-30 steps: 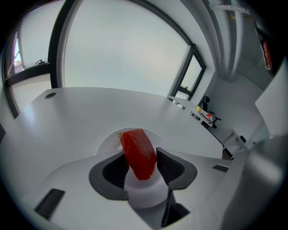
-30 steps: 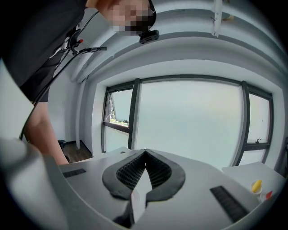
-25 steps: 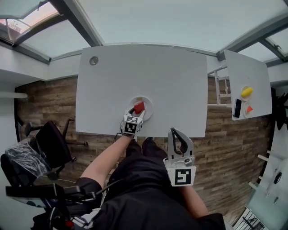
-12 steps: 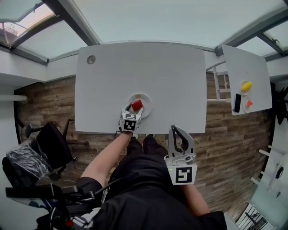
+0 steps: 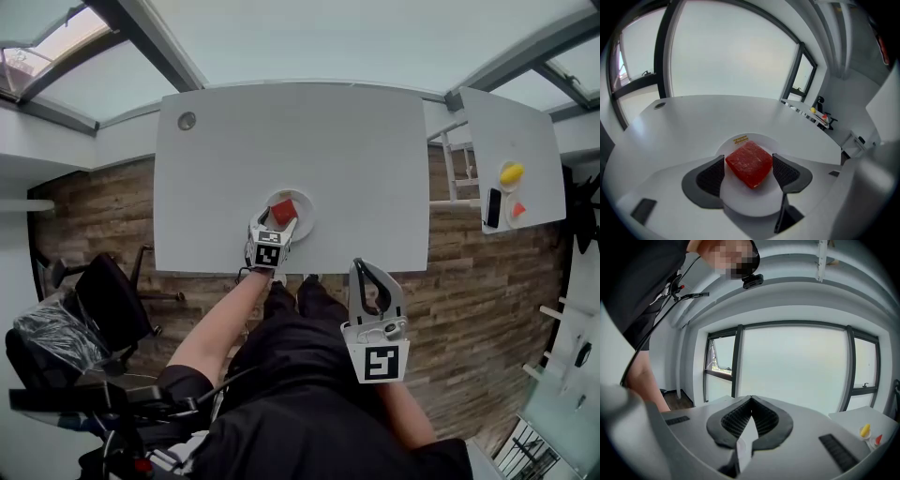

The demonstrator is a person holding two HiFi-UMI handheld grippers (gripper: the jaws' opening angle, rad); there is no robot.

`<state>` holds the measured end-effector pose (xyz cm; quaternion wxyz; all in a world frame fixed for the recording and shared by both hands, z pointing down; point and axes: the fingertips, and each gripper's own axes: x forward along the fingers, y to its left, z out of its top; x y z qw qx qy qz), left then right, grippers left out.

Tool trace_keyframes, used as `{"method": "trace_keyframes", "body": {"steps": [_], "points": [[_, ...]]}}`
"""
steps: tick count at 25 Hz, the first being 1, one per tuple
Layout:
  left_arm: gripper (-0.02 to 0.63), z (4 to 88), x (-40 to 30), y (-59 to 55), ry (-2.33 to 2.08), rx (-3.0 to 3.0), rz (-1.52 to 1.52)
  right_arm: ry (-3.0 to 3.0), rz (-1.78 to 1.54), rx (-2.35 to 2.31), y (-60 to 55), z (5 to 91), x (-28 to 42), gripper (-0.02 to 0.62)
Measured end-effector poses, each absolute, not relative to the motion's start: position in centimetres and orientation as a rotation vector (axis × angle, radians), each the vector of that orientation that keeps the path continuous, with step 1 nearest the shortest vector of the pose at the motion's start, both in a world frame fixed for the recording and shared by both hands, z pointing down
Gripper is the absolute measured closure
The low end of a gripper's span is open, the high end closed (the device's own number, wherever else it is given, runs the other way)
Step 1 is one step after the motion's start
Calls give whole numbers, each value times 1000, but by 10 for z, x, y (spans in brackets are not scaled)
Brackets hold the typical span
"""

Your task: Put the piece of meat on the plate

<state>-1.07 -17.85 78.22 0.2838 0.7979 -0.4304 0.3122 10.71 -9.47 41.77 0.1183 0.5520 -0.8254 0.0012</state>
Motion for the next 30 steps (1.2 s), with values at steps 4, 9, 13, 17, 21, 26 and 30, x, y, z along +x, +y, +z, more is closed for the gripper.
{"method": "trace_keyframes", "body": {"steps": [4,9,13,17,21,26,30], "points": [[301,785,-10,-172,-1122,2133,885,-2411,-4,1642,-94,414,109,591],[299,782,-9,-176,-1124,2160,881,-2393,-6,1647,-91,416,110,592],[299,785,-9,-171,-1112,2154,882,-2380,12,1639,-87,420,110,591],[299,781,-11,-175,-1122,2187,857,-2388,53,1639,-86,425,110,591],[300,764,-14,-168,-1162,2181,849,-2398,72,1648,-78,421,112,591],[301,735,-23,-163,-1249,2207,796,-2431,90,1630,-78,421,102,591],[301,702,-12,-155,-1291,2281,713,-2454,62,1582,-73,416,97,591]]}}
